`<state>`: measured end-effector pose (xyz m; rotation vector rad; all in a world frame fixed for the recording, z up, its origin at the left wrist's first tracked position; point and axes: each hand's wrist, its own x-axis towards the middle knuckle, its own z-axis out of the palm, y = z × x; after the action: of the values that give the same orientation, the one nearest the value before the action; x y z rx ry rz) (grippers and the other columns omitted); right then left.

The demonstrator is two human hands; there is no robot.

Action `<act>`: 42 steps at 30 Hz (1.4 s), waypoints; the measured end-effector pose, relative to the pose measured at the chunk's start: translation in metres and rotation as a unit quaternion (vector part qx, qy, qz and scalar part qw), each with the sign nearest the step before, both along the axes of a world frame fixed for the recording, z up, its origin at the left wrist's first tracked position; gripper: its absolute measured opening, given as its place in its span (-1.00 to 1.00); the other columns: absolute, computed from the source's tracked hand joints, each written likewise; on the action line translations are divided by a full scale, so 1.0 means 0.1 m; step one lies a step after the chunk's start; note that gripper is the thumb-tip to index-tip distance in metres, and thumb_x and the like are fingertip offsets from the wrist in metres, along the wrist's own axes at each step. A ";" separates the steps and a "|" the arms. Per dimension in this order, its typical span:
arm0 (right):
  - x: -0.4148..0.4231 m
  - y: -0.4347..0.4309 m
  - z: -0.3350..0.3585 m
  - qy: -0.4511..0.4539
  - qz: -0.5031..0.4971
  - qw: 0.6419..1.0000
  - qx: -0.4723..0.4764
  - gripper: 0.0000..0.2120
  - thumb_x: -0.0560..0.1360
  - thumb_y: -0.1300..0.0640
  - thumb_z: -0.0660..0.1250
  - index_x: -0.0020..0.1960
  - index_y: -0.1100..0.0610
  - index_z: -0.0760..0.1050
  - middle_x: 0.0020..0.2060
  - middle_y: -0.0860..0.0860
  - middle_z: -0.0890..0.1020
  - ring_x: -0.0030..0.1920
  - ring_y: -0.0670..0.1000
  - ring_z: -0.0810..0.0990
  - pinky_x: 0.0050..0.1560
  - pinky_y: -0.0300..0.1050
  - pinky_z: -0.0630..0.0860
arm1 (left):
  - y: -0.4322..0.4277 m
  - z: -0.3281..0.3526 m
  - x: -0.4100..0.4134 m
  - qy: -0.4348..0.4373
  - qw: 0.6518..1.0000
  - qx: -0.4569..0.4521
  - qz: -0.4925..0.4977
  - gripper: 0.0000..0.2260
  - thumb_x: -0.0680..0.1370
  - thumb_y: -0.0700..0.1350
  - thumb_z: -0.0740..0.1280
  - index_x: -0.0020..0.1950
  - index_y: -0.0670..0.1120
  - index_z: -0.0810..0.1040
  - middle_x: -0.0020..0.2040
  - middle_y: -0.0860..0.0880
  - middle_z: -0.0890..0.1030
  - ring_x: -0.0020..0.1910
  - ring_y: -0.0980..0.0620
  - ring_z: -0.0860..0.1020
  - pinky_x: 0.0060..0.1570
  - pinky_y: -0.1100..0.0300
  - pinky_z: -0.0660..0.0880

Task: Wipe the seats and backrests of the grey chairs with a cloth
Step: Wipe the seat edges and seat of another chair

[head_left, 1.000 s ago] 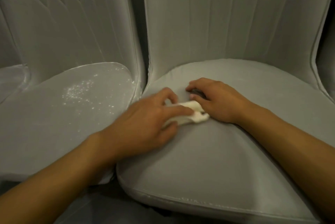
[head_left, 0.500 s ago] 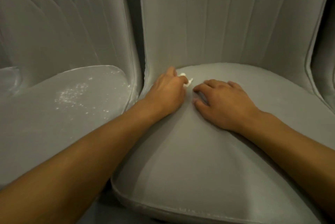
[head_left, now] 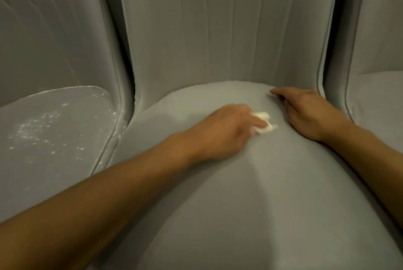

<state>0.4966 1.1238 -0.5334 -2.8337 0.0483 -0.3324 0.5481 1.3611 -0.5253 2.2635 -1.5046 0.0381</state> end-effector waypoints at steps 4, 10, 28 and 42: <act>0.04 -0.06 -0.05 -0.027 0.030 0.999 -0.019 -0.63 0.55 0.29 0.17 0.31 0.11 0.52 0.24 0.11 0.61 0.21 0.21 0.58 0.30 0.07 0.47 | 0.27 0.08 -0.74 0.046 0.983 -0.002 -0.178 -0.74 0.61 -0.28 0.36 0.29 -0.14 0.64 0.26 -0.15 0.61 0.20 -0.11 0.58 0.28 0.04 0.44; 0.02 -0.02 -0.05 -0.029 0.023 0.999 -0.038 -0.64 0.56 0.28 0.17 0.32 0.14 0.52 0.24 0.14 0.61 0.19 0.23 0.58 0.31 0.05 0.44 | 0.36 0.08 -0.23 -0.044 0.996 0.009 -0.074 -0.69 0.64 -0.15 0.23 0.35 -0.03 0.61 0.14 -0.15 0.61 0.09 -0.17 0.58 0.18 0.06 0.47; -0.03 0.05 -0.01 0.008 0.008 0.998 -0.061 -0.57 0.62 -0.02 0.02 0.34 0.11 0.48 0.29 0.11 0.58 0.24 0.18 0.55 0.32 0.03 0.38 | 0.74 0.05 -0.47 -0.044 0.998 -0.013 0.046 -0.72 0.62 -0.04 0.24 0.28 0.03 0.62 0.10 -0.08 0.56 0.02 -0.13 0.58 0.08 -0.04 0.53; -0.05 0.06 0.00 0.008 0.005 0.999 -0.045 -0.59 0.64 -0.09 0.00 0.28 0.07 0.48 0.22 0.09 0.60 0.17 0.18 0.56 0.27 0.06 0.42 | 0.04 0.22 -1.53 0.001 0.971 0.028 -0.236 -0.75 0.68 -0.17 0.24 0.29 -0.05 0.62 0.24 -0.08 0.57 0.10 -0.04 0.52 0.17 0.03 0.45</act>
<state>0.4915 1.1300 -0.5338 -2.9241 0.0220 -0.3163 0.3947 1.3651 -0.5028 1.8845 -2.0228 -0.1478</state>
